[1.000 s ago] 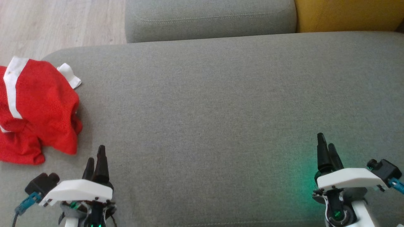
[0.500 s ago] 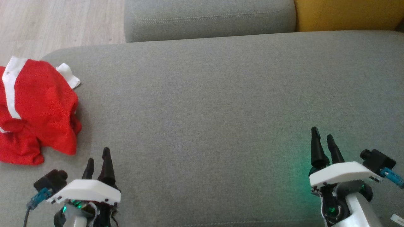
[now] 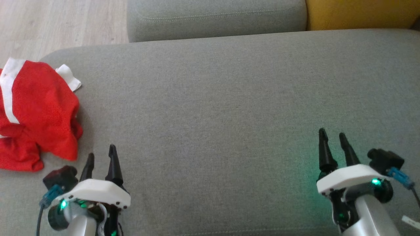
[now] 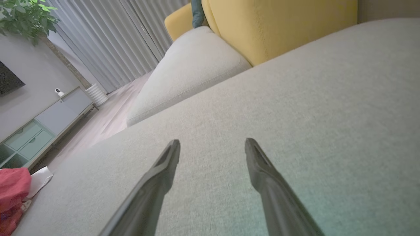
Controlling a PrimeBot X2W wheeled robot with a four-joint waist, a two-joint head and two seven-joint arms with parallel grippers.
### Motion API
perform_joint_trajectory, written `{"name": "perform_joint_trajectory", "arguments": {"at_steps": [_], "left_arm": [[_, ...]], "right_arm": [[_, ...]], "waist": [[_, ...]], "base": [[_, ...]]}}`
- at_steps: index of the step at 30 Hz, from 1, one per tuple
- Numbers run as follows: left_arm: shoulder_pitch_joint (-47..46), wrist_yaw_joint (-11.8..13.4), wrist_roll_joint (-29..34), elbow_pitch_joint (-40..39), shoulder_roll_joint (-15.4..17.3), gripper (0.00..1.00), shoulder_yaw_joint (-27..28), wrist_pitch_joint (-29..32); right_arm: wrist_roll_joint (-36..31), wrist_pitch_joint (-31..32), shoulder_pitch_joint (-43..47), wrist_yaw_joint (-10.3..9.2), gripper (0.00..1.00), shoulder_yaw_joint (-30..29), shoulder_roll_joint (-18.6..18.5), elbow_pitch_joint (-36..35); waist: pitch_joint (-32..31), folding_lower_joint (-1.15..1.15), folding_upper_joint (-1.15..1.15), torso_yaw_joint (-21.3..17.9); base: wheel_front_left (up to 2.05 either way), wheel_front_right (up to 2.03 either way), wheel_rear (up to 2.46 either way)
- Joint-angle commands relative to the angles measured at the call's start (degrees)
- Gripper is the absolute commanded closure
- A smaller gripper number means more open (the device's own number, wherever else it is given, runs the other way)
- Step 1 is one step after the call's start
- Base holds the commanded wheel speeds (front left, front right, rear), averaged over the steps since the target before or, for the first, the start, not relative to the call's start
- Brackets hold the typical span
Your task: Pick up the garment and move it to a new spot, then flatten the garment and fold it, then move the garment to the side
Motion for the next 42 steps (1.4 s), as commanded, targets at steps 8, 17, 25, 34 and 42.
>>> {"name": "perform_joint_trajectory", "arguments": {"at_steps": [8,17,25,34,42], "left_arm": [[-3.09,3.05,7.42,-3.78,2.31,0.0,-0.75,-1.97],[-3.27,4.97,12.54,-4.11,3.08,0.0,-2.36,-3.31],[-3.1,6.15,17.26,-3.47,3.09,0.0,-3.02,-4.65],[-2.99,6.73,23.33,-2.64,3.12,0.0,-3.57,-6.16],[-2.96,6.44,23.4,-2.66,2.89,0.0,-2.4,-6.28]], "right_arm": [[-9.16,-2.2,-3.38,0.39,0.0,-1.05,-0.2,-4.38],[-15.21,-3.55,-3.38,0.41,0.0,-1.43,-0.16,-4.62],[-20.76,-4.9,-3.81,0.42,0.0,-1.58,-0.19,-3.16],[-27.11,-6.42,-4.67,0.44,0.0,-1.17,-0.23,-1.27],[-27.3,-6.54,-4.69,0.44,0.0,-0.19,-0.23,-0.57]], "waist": [[0.2,0.0,0.0,-0.14],[0.7,0.0,0.0,-0.44],[0.76,0.0,0.0,-0.73],[0.45,0.0,0.0,-0.98],[0.68,0.0,0.0,-0.59]], "base": [[0.0,0.0,0.0],[0.0,0.0,0.0],[0.0,0.0,0.0],[0.0,0.0,0.0],[0.0,0.0,0.0]]}}
